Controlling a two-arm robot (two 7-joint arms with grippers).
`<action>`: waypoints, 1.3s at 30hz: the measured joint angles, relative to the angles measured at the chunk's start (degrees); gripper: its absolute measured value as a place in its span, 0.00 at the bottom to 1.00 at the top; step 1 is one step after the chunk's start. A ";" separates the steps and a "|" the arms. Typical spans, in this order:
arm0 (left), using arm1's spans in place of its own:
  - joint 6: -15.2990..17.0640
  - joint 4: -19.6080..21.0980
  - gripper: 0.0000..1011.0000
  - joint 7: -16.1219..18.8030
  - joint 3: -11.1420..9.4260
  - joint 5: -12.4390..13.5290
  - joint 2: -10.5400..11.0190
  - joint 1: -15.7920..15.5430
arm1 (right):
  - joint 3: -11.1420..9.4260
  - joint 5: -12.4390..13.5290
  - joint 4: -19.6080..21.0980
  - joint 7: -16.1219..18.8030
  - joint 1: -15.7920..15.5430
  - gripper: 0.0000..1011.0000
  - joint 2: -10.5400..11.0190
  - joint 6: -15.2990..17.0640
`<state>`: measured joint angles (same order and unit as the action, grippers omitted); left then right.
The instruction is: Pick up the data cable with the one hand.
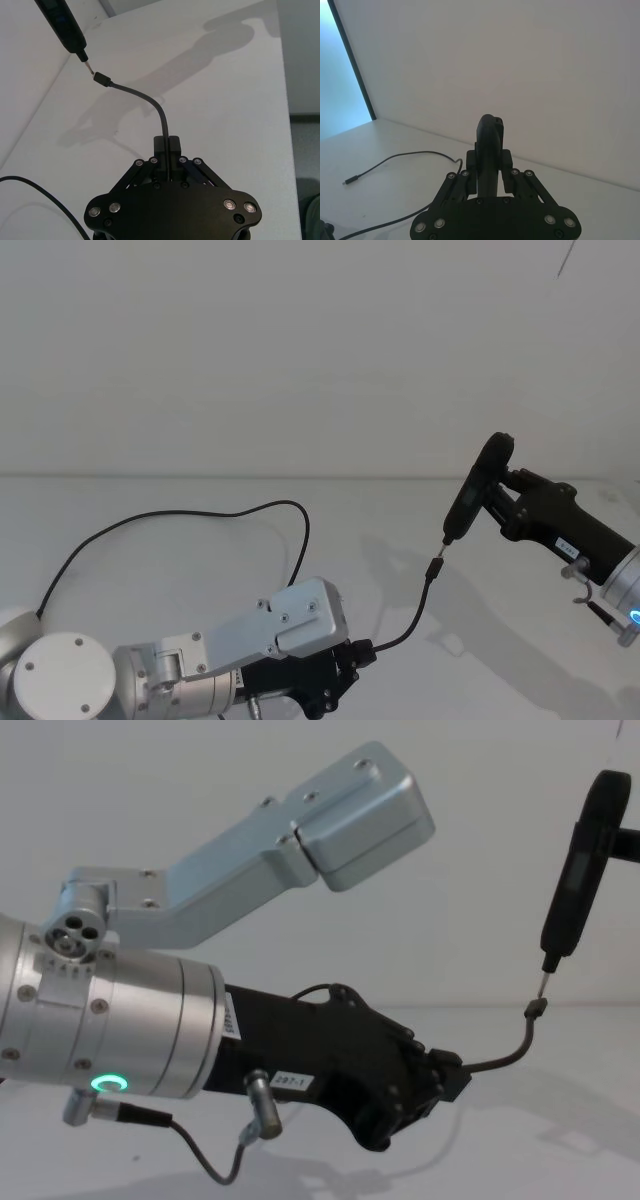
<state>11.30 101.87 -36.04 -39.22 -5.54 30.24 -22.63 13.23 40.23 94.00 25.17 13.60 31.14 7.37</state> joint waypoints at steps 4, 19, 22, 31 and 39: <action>0.00 0.00 0.05 0.00 0.00 0.00 0.00 0.00 | 0.12 0.06 -0.03 -0.12 0.05 0.28 0.06 -0.04; 0.00 0.00 0.05 0.00 0.00 0.00 0.00 0.00 | 0.43 0.27 -0.23 -0.30 0.20 0.28 0.25 -0.23; 0.00 0.00 0.05 0.00 0.00 0.00 0.01 0.00 | 0.57 0.28 -0.44 -0.38 0.33 0.28 0.28 -0.31; 0.00 0.00 0.05 0.00 0.00 0.00 0.00 0.00 | 1.13 0.28 -1.15 -0.66 0.78 0.28 0.39 -0.60; 0.00 0.00 0.05 0.00 0.00 0.00 0.00 0.00 | 1.52 0.35 -1.36 -0.74 1.09 0.28 0.70 -0.70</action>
<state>11.30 101.87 -36.04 -39.22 -5.54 30.25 -22.63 14.76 40.58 92.64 24.43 14.70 31.84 6.67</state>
